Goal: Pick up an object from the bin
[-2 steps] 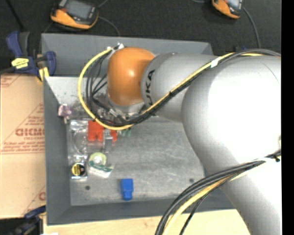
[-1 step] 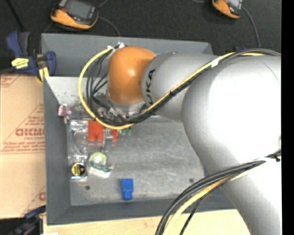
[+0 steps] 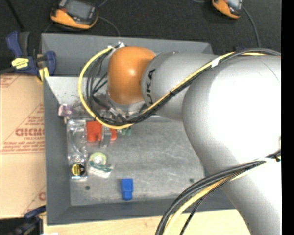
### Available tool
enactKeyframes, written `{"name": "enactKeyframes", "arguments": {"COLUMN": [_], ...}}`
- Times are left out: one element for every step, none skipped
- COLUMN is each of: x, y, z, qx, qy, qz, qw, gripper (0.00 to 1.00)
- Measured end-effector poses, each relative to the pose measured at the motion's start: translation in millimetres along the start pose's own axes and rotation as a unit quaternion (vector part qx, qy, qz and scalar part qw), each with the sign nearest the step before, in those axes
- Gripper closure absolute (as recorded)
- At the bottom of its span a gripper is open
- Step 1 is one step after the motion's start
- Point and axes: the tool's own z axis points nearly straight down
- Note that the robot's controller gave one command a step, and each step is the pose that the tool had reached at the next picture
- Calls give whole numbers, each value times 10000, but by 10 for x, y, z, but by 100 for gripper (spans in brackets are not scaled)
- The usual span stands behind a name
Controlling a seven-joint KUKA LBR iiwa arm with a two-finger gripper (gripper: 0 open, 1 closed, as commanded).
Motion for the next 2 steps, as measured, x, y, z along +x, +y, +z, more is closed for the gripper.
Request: {"name": "enactKeyframes", "arguments": {"x": [-36, -65], "y": [0, 1], "z": [-630, -1171], "qx": [-8, -8], "qy": [-34, -32], "qz": [8, 13], "qw": [10000, 10000], "gripper": [100, 100]}}
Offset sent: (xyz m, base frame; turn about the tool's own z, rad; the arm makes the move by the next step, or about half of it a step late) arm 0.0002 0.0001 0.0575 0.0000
